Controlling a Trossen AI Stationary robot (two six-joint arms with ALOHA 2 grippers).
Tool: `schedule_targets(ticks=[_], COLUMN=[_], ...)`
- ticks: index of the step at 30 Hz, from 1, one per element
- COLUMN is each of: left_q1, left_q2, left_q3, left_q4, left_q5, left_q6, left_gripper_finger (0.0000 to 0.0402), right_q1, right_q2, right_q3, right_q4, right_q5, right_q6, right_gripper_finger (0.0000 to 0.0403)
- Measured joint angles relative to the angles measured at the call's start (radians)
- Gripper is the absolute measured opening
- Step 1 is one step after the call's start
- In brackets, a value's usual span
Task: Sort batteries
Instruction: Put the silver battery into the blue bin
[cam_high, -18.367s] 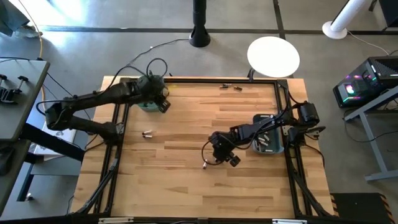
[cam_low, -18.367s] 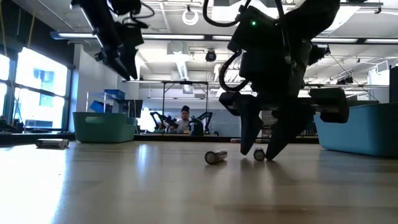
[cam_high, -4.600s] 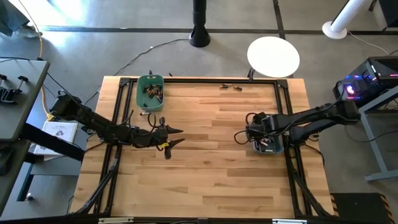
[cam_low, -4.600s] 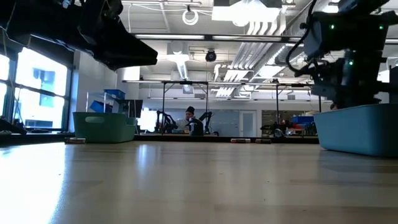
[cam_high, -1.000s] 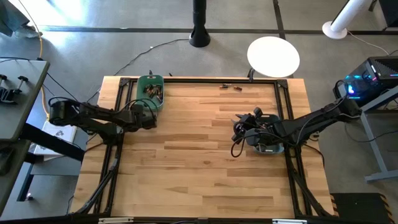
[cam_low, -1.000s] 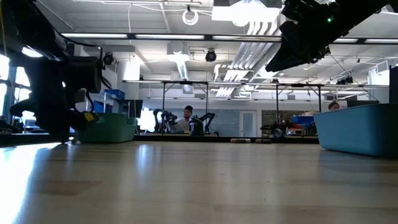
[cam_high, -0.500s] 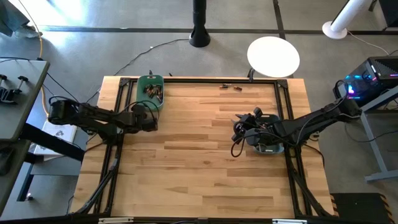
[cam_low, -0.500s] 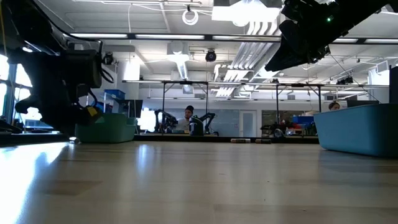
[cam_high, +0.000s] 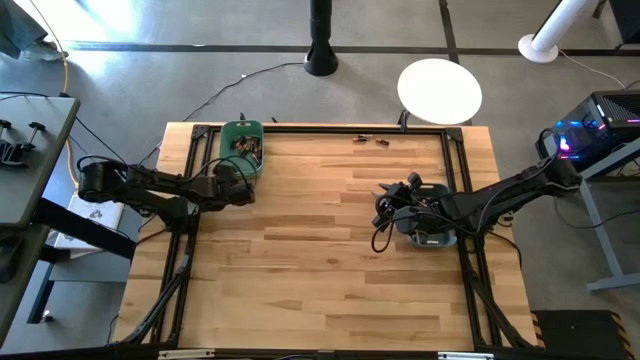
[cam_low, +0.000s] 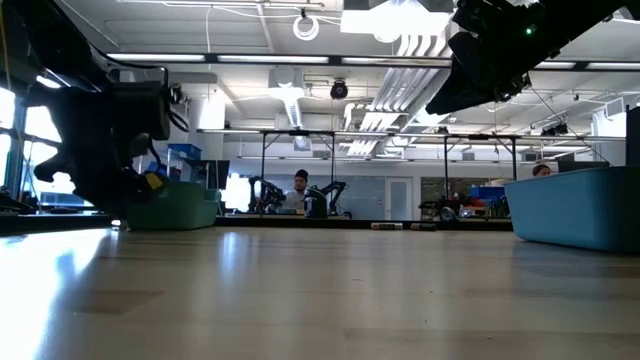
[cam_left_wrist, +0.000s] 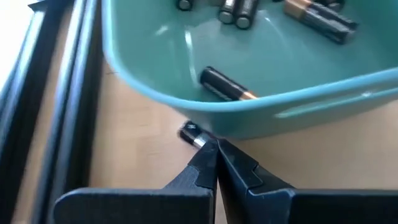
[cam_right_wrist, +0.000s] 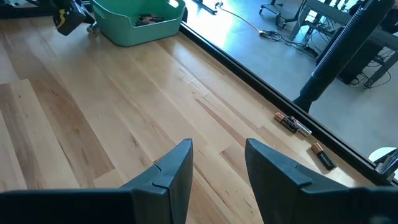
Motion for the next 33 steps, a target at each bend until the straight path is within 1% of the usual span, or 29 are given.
schedule_targets(ticks=[6,9,11,15,16,17,20,22,26,29,32,33], left_q1=[-0.001,-0.010,-0.023,-0.097,-0.122,-0.143,-0.196,-0.229,-0.301,-0.357,-0.414,-0.438], left_q2=[-0.001,0.002,-0.002,-0.024,-0.032,-0.041,-0.068,-0.085,-0.118,-0.142,-0.164,-0.171], left_q3=[0.002,-0.002,-0.001,0.011,0.026,0.040,0.077,0.098,0.115,0.119,0.119,0.119], left_q4=[0.032,0.037,0.083,0.178,0.180,0.175,0.093,0.045,0.000,-0.003,0.009,0.018], left_q5=[0.056,0.141,0.179,0.281,0.287,0.288,0.297,0.368,0.562,0.720,0.920,0.969], left_q6=[0.024,0.032,0.043,0.061,0.061,0.058,0.052,0.070,0.138,0.162,0.166,0.151], left_gripper_finger=[0.0000,0.0000,0.0000,0.0000,0.0000,0.0000,0.0000,0.0000,0.0014,0.0043,0.0078,0.0089], right_q1=[0.000,0.000,0.000,0.000,0.000,0.000,0.000,0.000,0.000,0.000,0.000,0.000], right_q2=[0.000,0.000,0.000,0.000,0.000,0.000,0.000,0.000,0.000,0.000,0.000,0.000], right_q3=[0.000,0.000,0.000,0.000,0.000,0.000,0.000,0.000,0.000,0.000,0.000,0.000], right_q4=[0.000,0.000,0.000,0.000,0.000,0.000,0.000,0.000,0.005,0.007,0.008,0.008], right_q5=[0.000,0.000,0.000,0.000,0.000,0.000,0.000,0.000,0.001,0.001,0.001,0.001], right_q6=[0.000,0.000,0.000,0.000,0.000,0.000,0.000,0.000,-0.005,-0.008,-0.008,-0.008], right_gripper_finger=[0.0142,0.0142,0.0142,0.0142,0.0142,0.0142,0.0142,0.0142,0.0142,0.0142,0.0142,0.0142])
